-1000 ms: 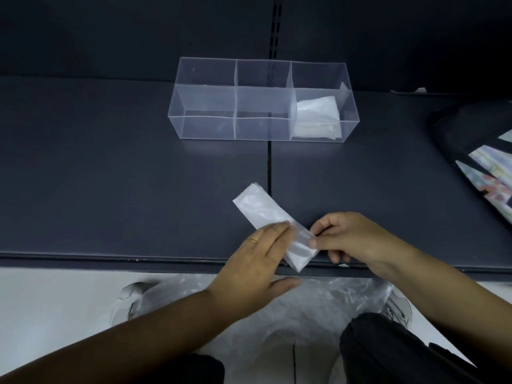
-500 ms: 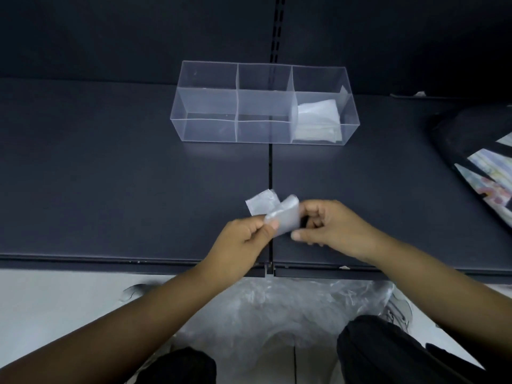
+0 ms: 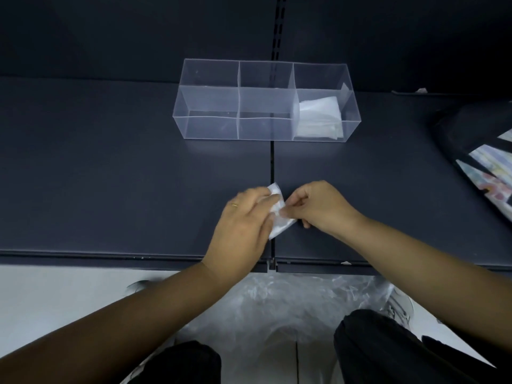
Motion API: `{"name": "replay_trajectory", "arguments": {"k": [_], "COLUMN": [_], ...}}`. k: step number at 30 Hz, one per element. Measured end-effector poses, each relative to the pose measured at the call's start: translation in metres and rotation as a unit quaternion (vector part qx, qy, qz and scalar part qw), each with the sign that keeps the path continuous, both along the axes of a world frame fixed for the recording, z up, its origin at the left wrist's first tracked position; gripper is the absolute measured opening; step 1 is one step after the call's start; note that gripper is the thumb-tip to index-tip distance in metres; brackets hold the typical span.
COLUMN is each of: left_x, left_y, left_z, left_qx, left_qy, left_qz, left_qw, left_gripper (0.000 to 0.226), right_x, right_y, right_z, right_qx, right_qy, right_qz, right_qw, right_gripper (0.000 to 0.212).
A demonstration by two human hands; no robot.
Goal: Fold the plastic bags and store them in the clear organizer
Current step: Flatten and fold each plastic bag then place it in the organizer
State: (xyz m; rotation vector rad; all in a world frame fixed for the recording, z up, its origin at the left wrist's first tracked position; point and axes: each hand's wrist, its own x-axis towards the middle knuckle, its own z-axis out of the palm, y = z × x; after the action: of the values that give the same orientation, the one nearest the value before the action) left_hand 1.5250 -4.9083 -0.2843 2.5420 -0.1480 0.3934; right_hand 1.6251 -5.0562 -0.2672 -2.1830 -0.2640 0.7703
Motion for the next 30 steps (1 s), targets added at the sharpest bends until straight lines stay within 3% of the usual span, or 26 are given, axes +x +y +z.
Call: {"name": "replay_trajectory", "arguments": {"k": [4, 7, 9, 12, 18, 24, 28, 30], "left_x": [0.004, 0.000, 0.000, 0.000, -0.001, -0.002, -0.007, -0.006], "left_y": [0.008, 0.016, 0.015, 0.014, 0.016, 0.012, 0.004, 0.005], "left_z": [-0.020, -0.027, -0.028, -0.028, -0.024, -0.026, -0.022, -0.011], "left_qx": [0.186, 0.206, 0.206, 0.219, 0.229, 0.212, 0.172, 0.088], "left_qy": [0.170, 0.196, 0.203, 0.211, 0.226, 0.248, 0.272, 0.289], "left_qz": [-0.035, 0.002, 0.014, 0.029, 0.046, 0.061, 0.074, 0.080], "left_qw": [0.967, 0.959, 0.957, 0.952, 0.945, 0.943, 0.944, 0.950], "left_gripper": [0.059, 0.067, 0.073, 0.082, 0.093, 0.097, 0.108, 0.119], "right_x": [-0.002, -0.019, -0.033, -0.043, -0.045, -0.049, -0.043, -0.038], "right_y": [0.004, 0.004, 0.004, -0.001, -0.007, -0.003, 0.001, 0.002], "right_z": [0.002, -0.006, -0.014, -0.022, -0.023, -0.021, -0.008, 0.004], "right_qx": [-0.026, -0.060, -0.106, -0.121, -0.114, -0.139, -0.042, 0.018], "right_qy": [-0.034, -0.128, -0.212, -0.260, -0.277, -0.262, -0.183, -0.134], "right_qz": [0.000, -0.011, -0.003, -0.014, -0.047, -0.030, -0.063, -0.070], "right_qw": [0.999, 0.990, 0.972, 0.958, 0.953, 0.955, 0.980, 0.988], "right_gripper": [0.017, 0.013, 0.024, 0.023, 0.002, 0.014, 0.019, 0.023]}}
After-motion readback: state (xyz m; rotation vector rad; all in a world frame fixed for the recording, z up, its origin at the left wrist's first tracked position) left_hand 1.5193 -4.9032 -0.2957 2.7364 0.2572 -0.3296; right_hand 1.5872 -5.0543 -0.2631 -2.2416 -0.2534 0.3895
